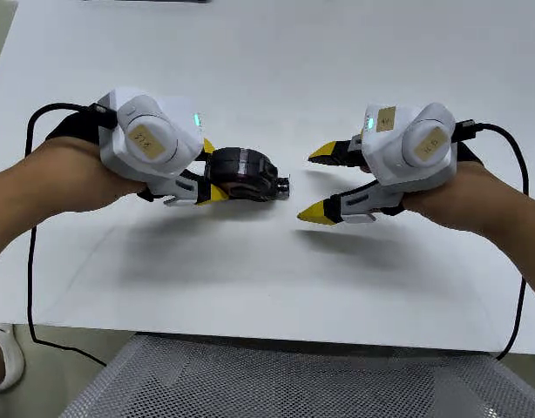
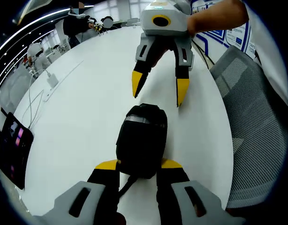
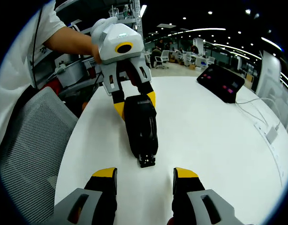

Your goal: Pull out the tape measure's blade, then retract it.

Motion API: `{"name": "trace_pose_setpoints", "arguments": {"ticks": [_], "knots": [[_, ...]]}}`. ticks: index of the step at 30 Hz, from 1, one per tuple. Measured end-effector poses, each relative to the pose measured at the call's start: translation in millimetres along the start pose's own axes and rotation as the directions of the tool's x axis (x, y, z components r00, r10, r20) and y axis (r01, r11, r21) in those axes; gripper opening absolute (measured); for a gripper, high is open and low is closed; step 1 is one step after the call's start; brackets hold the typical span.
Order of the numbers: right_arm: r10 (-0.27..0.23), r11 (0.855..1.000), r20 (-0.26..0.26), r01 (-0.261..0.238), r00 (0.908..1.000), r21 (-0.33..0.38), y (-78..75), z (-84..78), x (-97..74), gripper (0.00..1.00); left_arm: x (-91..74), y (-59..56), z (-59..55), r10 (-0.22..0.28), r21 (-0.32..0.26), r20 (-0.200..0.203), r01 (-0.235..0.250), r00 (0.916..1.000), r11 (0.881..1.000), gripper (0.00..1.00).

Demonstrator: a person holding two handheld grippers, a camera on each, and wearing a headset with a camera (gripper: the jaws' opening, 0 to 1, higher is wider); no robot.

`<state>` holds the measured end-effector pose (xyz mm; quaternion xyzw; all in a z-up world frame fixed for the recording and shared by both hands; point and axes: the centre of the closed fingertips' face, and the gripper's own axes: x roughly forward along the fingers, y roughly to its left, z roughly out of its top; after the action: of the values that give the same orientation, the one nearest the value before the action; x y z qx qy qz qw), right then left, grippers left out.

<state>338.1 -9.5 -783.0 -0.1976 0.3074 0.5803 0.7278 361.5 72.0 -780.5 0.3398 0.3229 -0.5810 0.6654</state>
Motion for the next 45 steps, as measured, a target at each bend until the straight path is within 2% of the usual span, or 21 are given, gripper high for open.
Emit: {"name": "trace_pose_setpoints", "arguments": {"ticks": [16, 25, 45], "knots": [[0.011, 0.999, 0.0, -0.011, 0.9999, -0.046, -3.2, -0.4, 21.3, 0.22, 0.7, 0.6, 0.1, 0.0, -0.012, -0.004, 0.0, 1.0, 1.0, 0.25], [0.012, 0.998, 0.009, -0.011, 0.9999, -0.064, -4.5, 2.3, 26.8, 0.15, 0.9, 0.8, 0.7, -0.001, -0.019, -0.002, 0.001, 1.0, 1.0, 0.25], [0.024, 0.994, 0.009, -0.023, 0.9997, -0.111, -3.7, 3.0, 31.0, 0.11, 1.2, 1.1, 0.6, 0.0, -0.022, -0.002, 0.0, 1.0, 1.0, 0.24]]}}
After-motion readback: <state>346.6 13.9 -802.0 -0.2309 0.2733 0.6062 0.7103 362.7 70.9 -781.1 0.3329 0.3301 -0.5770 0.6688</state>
